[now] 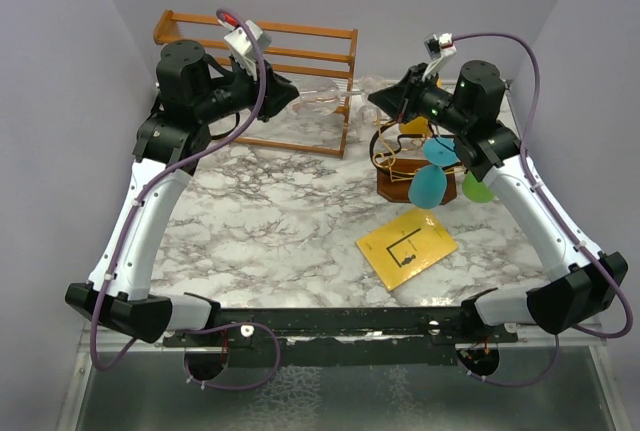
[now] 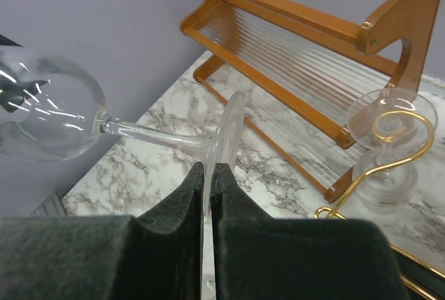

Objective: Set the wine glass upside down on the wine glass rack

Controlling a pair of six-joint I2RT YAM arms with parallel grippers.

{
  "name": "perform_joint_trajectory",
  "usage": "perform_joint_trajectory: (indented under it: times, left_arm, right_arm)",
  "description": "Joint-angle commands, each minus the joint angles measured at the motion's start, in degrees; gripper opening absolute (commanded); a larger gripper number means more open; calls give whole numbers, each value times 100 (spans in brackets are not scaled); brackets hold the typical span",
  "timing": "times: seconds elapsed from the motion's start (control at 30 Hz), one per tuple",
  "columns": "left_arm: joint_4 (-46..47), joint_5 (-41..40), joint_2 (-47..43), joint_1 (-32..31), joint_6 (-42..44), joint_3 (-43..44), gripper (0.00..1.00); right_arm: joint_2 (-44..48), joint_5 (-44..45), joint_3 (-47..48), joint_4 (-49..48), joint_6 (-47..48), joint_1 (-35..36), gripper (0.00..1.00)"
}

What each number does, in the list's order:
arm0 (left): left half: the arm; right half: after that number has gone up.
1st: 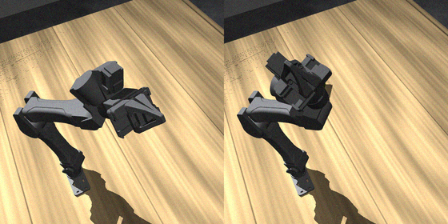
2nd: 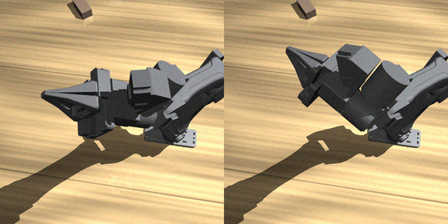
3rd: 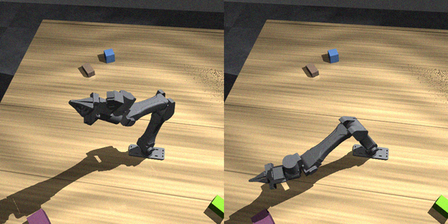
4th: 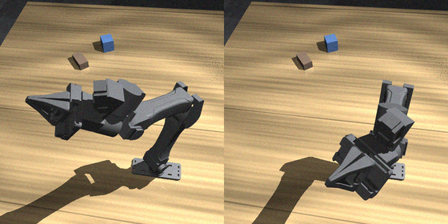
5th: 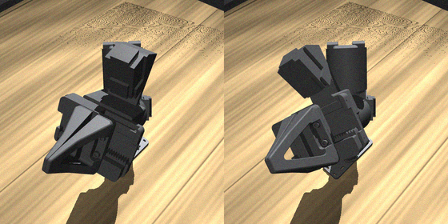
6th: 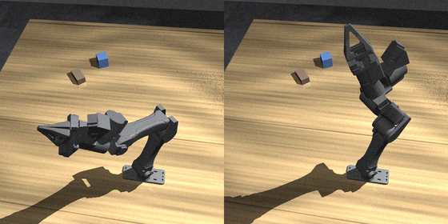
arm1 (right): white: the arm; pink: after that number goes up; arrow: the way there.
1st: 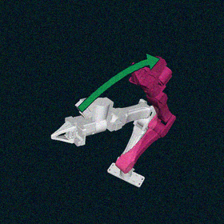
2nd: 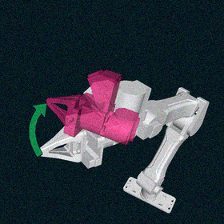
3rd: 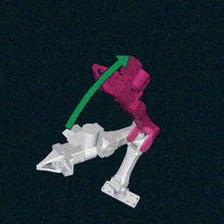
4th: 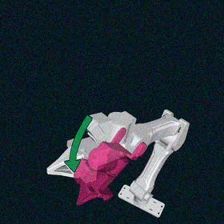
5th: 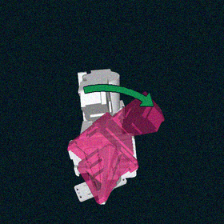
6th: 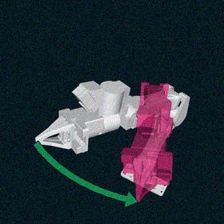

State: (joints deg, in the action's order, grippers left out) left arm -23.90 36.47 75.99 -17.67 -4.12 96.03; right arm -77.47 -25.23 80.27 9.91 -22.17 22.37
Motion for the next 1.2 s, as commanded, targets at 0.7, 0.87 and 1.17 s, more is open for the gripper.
perform_joint_trajectory:
  times: [0.7,0.87,1.17]
  left_arm:
    - [-839,-1356,-1135,346,1349,-458,84]
    - [-759,-1540,-1247,526,1342,-593,87]
    - [-599,-1651,-1448,827,1256,-946,88]
  right_arm:
    - [329,735,429,953,4849,543,1]
    - [366,1031,298,1405,5828,1019,1]
    - [453,1505,-52,1635,6932,1454,1]
